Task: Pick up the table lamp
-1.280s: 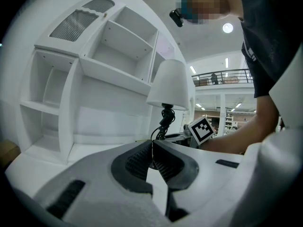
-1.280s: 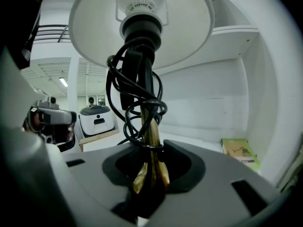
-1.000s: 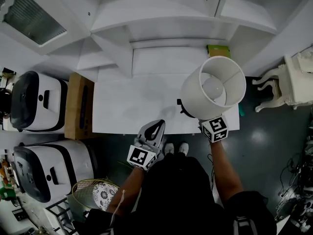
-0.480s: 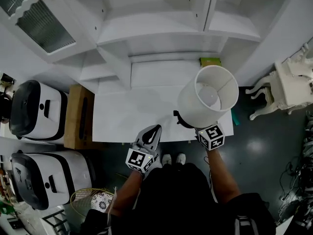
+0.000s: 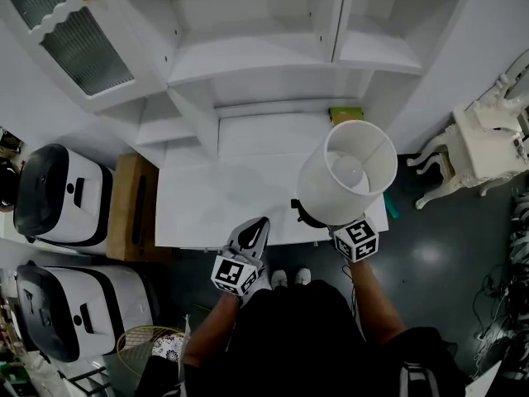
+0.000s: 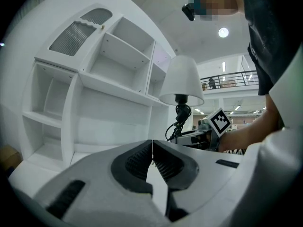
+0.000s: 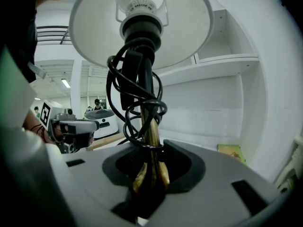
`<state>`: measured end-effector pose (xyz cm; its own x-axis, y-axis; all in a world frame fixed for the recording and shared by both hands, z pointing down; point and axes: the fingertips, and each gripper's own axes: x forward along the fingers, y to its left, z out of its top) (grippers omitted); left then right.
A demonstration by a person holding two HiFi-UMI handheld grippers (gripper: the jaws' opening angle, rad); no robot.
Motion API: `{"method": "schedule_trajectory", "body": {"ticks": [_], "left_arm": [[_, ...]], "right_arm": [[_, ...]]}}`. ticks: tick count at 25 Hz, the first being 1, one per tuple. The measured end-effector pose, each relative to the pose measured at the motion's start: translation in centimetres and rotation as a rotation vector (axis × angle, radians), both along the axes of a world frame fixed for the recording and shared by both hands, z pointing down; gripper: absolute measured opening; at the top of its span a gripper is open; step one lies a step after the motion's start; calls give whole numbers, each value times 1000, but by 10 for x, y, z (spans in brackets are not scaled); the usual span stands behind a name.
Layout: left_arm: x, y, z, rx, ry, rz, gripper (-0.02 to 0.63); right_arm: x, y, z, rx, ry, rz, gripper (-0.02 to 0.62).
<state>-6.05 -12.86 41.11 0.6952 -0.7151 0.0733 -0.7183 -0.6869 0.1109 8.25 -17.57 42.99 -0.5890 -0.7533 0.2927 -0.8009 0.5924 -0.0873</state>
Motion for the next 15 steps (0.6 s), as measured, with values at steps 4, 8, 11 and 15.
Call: {"method": "schedule_trajectory", "body": {"ticks": [4, 8, 11, 15], "left_arm": [[-2, 8, 1, -2, 0, 2, 20], [-4, 16, 4, -6, 4, 4, 20], [-5, 19, 6, -15, 1, 4, 20], [-5, 22, 9, -24, -1, 7, 20]], "right_arm": [[2, 13, -9, 0, -10, -2, 127], [3, 26, -15, -9, -21, -6, 127], [6, 34, -15, -19, -17, -2, 127], [10, 42, -14, -24, -6, -1, 127]]}}
